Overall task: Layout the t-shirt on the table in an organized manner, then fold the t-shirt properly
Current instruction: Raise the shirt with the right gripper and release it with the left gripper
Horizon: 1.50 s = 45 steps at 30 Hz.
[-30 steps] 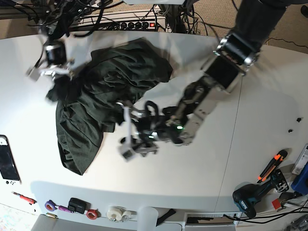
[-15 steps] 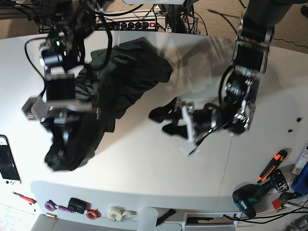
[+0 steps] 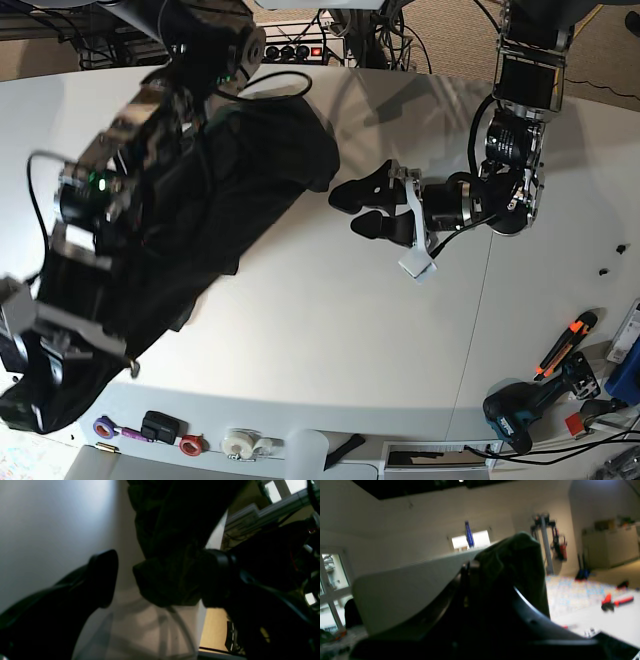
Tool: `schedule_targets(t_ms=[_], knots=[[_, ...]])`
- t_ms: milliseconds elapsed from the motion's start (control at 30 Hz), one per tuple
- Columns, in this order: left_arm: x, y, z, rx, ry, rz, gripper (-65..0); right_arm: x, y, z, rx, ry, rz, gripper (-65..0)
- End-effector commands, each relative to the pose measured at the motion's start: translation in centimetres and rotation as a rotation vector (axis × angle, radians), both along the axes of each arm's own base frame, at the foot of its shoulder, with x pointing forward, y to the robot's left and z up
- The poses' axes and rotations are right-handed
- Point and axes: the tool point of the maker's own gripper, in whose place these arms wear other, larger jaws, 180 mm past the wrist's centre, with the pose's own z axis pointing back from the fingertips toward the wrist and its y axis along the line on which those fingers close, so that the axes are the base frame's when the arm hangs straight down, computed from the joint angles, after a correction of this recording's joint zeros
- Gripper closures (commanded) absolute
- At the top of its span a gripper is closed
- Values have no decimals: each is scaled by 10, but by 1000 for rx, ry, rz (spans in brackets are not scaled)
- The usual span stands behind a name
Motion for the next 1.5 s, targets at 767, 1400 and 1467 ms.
schedule_targets(t_ms=[767,1400,1467], knots=[[0,-102,-27,306,-290,-193,-463,67,2,-29,47,88,58,0],[21,-115,-27,359,-322,-92,0,68,2,-30,48,93,59,0],[26,-114,-25,372,-342,-90,0,68,2,-31,48,96,59,0]])
